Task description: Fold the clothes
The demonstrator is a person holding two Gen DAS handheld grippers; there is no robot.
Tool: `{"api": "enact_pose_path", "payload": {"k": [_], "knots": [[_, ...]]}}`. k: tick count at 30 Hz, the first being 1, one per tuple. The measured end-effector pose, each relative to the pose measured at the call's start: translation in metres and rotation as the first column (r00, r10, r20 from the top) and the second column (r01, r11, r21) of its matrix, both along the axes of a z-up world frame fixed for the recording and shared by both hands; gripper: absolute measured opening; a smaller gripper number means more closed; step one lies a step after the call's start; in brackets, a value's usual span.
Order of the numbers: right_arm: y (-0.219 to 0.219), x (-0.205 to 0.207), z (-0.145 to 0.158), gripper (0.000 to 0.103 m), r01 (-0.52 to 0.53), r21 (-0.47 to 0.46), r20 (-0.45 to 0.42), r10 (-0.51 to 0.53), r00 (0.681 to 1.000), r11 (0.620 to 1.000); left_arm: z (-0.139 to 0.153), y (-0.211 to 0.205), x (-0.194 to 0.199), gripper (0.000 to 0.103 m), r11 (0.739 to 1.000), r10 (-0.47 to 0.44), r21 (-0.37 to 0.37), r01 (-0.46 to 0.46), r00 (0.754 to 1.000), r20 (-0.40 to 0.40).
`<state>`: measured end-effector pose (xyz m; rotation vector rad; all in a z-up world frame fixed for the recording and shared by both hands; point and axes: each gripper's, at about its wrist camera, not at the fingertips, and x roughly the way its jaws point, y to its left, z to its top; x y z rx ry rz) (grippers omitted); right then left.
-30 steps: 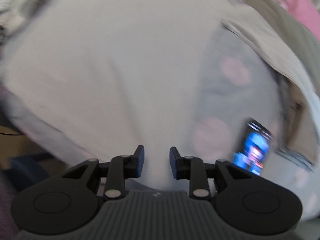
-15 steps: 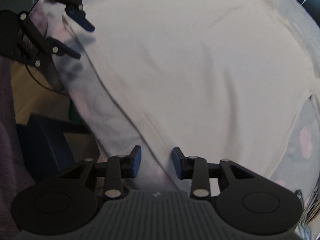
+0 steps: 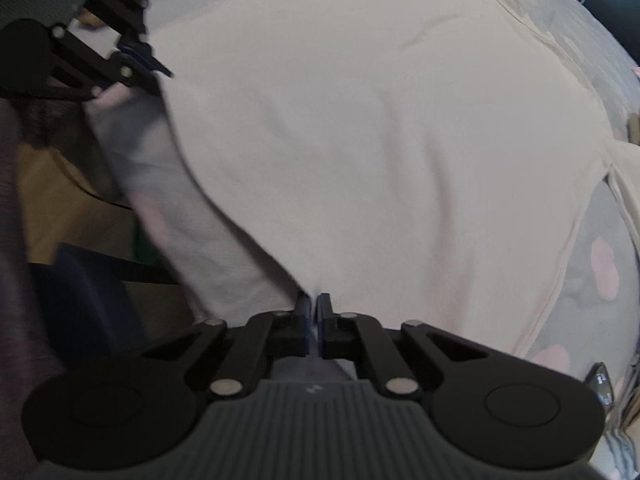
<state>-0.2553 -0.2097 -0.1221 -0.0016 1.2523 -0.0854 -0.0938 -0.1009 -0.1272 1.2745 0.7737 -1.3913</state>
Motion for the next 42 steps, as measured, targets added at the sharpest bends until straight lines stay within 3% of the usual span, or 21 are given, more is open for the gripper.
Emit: {"api": "enact_pose_path", "payload": {"k": [4,7,9,11,13,19,23,28,31,35,37,39,42], "knots": [[0.001,0.002,-0.005,0.003,-0.041,-0.018,-0.053,0.04,0.998,0.999,-0.024,-0.004,-0.003,0.003,0.997,-0.003,0.072,-0.002,0.997,0.073],[-0.006,0.002,-0.019,0.005,-0.035,-0.015,-0.076,0.034,0.997,0.999,-0.03,-0.007,-0.003,0.003,0.997,0.016,0.079,-0.021,0.997,0.071],[-0.005,0.002,-0.016,0.012,-0.043,-0.009,-0.08,0.042,0.996,0.999,-0.026,-0.006,-0.001,0.006,0.997,0.023,0.071,-0.027,0.998,0.055],[-0.009,0.0,-0.012,0.03,-0.047,0.01,-0.077,0.047,0.996,0.999,-0.018,-0.006,0.005,0.015,0.996,0.06,0.065,-0.06,0.998,0.006],[-0.011,-0.002,-0.006,0.031,-0.046,0.018,-0.07,0.047,0.996,0.999,-0.008,-0.007,0.013,0.025,0.993,0.102,0.062,-0.098,0.993,-0.055],[-0.022,-0.006,0.033,0.035,-0.003,0.055,-0.008,0.004,1.0,0.998,0.03,-0.013,0.041,0.039,0.975,0.218,-0.005,-0.223,0.956,-0.199],[-0.045,0.005,0.055,0.039,0.054,0.043,0.038,-0.055,0.998,0.998,0.047,-0.027,0.065,0.039,0.946,0.303,-0.052,-0.32,0.929,-0.214],[-0.082,0.021,0.062,0.04,0.142,-0.007,0.063,-0.141,0.988,0.99,0.062,-0.033,0.103,0.039,0.898,0.409,-0.109,-0.427,0.9,-0.153],[-0.098,0.032,0.057,0.041,0.19,0.009,0.082,-0.19,0.978,0.982,0.07,-0.032,0.131,0.039,0.873,0.46,-0.139,-0.468,0.884,-0.084],[-0.112,0.047,0.036,0.041,0.257,0.053,0.087,-0.261,0.961,0.965,0.078,-0.024,0.175,0.04,0.812,0.561,-0.16,-0.561,0.826,-0.05],[-0.113,0.057,0.022,0.041,0.272,0.052,0.076,-0.276,0.958,0.961,0.081,-0.022,0.192,0.046,0.786,0.596,-0.168,-0.595,0.801,-0.048],[-0.113,0.069,0.012,0.041,0.27,0.042,0.066,-0.273,0.96,0.962,0.078,-0.024,0.201,0.052,0.783,0.599,-0.177,-0.596,0.8,-0.043],[-0.119,0.08,0.013,0.041,0.26,0.042,0.073,-0.263,0.962,0.965,0.068,-0.027,0.204,0.053,0.777,0.609,-0.21,-0.593,0.793,0.012]]}}
